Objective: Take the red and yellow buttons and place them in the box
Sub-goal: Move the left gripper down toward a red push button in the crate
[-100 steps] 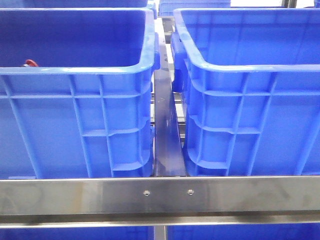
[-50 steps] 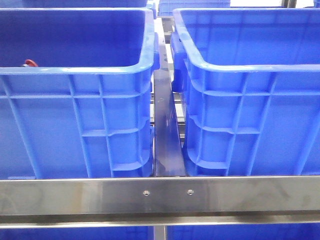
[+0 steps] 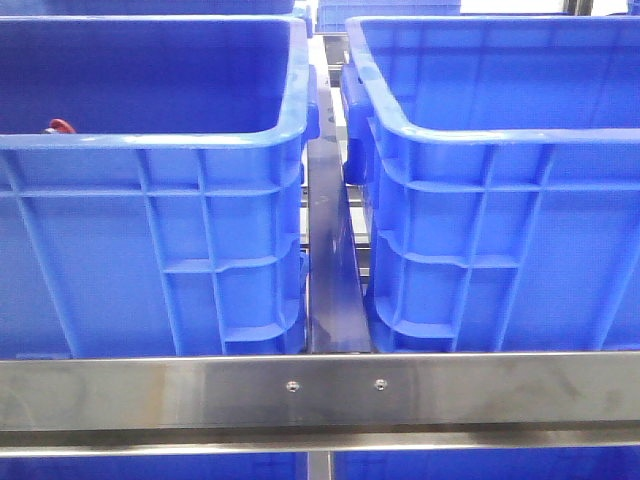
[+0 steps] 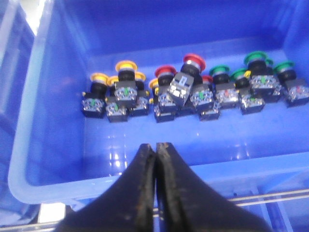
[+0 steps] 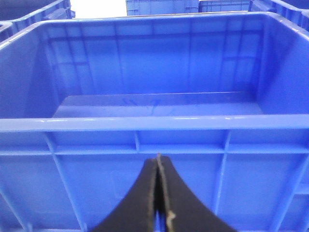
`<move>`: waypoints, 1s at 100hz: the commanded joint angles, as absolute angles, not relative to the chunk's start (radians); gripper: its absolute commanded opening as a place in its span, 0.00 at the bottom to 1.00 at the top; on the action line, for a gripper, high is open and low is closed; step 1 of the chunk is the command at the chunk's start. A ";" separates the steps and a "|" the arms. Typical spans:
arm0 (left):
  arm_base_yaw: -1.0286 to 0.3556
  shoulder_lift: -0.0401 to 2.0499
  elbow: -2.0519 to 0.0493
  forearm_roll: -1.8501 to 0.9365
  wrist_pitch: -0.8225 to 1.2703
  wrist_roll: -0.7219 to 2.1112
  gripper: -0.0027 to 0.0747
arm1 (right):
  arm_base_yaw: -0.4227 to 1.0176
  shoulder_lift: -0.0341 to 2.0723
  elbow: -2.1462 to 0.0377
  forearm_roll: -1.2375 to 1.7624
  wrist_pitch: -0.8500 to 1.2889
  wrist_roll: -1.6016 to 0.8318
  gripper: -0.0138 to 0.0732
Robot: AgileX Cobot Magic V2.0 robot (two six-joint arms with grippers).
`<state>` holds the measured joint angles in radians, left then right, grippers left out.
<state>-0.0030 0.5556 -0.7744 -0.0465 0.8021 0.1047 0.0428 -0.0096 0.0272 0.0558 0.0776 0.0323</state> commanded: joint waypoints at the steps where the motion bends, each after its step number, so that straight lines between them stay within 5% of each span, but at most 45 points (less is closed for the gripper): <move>1: 0.000 0.577 -0.812 -0.057 0.749 0.109 0.01 | 0.044 -0.032 0.027 0.053 -0.006 0.033 0.08; 17: 0.000 0.578 -0.812 -0.057 0.749 0.109 0.12 | 0.044 -0.032 0.027 0.053 -0.006 0.033 0.08; 35: 0.000 0.578 -0.812 -0.057 0.743 0.113 0.62 | 0.044 -0.032 0.027 0.053 -0.006 0.033 0.08; 42: 0.000 0.578 -0.812 -0.070 0.741 0.113 0.74 | 0.044 -0.032 0.027 0.053 -0.006 0.033 0.08; 63: 0.000 0.638 -0.823 -0.077 0.726 0.122 0.74 | 0.044 -0.032 0.027 0.053 -0.006 0.033 0.08; 100: -0.045 1.094 -1.101 -0.084 0.868 0.232 0.74 | 0.044 -0.032 0.027 0.053 -0.006 0.033 0.08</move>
<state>-0.0272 1.0098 -0.9867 -0.0704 0.8642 0.1962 0.0428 -0.0096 0.0272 0.0558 0.0776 0.0323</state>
